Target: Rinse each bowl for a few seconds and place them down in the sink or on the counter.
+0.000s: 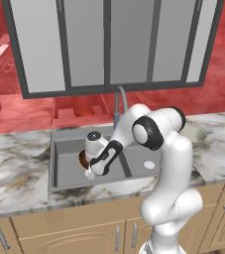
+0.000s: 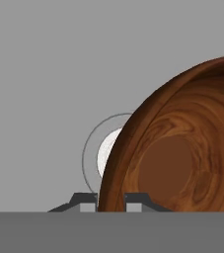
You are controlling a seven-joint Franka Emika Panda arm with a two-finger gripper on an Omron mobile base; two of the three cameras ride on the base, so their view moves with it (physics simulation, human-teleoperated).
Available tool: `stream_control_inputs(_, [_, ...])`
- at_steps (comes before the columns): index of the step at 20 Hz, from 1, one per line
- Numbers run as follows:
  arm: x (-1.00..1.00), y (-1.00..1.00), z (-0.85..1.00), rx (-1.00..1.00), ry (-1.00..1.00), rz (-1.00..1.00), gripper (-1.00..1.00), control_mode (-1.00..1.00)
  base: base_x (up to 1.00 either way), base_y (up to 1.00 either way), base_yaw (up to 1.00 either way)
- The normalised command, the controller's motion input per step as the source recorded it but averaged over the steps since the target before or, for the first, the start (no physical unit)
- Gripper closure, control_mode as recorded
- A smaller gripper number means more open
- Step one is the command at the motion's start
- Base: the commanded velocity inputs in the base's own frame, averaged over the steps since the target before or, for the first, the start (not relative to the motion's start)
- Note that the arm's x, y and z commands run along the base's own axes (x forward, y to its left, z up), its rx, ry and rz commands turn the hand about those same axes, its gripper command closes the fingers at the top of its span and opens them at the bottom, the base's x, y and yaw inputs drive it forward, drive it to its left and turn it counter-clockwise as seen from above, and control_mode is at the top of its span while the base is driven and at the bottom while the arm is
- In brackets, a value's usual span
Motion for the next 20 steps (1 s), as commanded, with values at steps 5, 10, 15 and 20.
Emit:
stream_control_inputs(5, [0.24, 0.13, -0.29, 0.01, 0.00, -0.03, 1.00, -1.00, 0.00, 0.00, 0.00])
stream_control_inputs(10, [0.28, 0.20, -0.30, 0.02, 0.00, -0.04, 1.00, -1.00, 0.00, 0.00, 0.00])
stream_control_inputs(15, [0.25, 0.17, -0.27, 0.02, 0.00, -0.04, -1.00, -1.00, 0.00, 0.00, 0.00])
stream_control_inputs(20, [0.16, 0.09, -0.10, 0.01, 0.00, -0.04, -1.00, -1.00, 0.00, 0.00, 0.00])
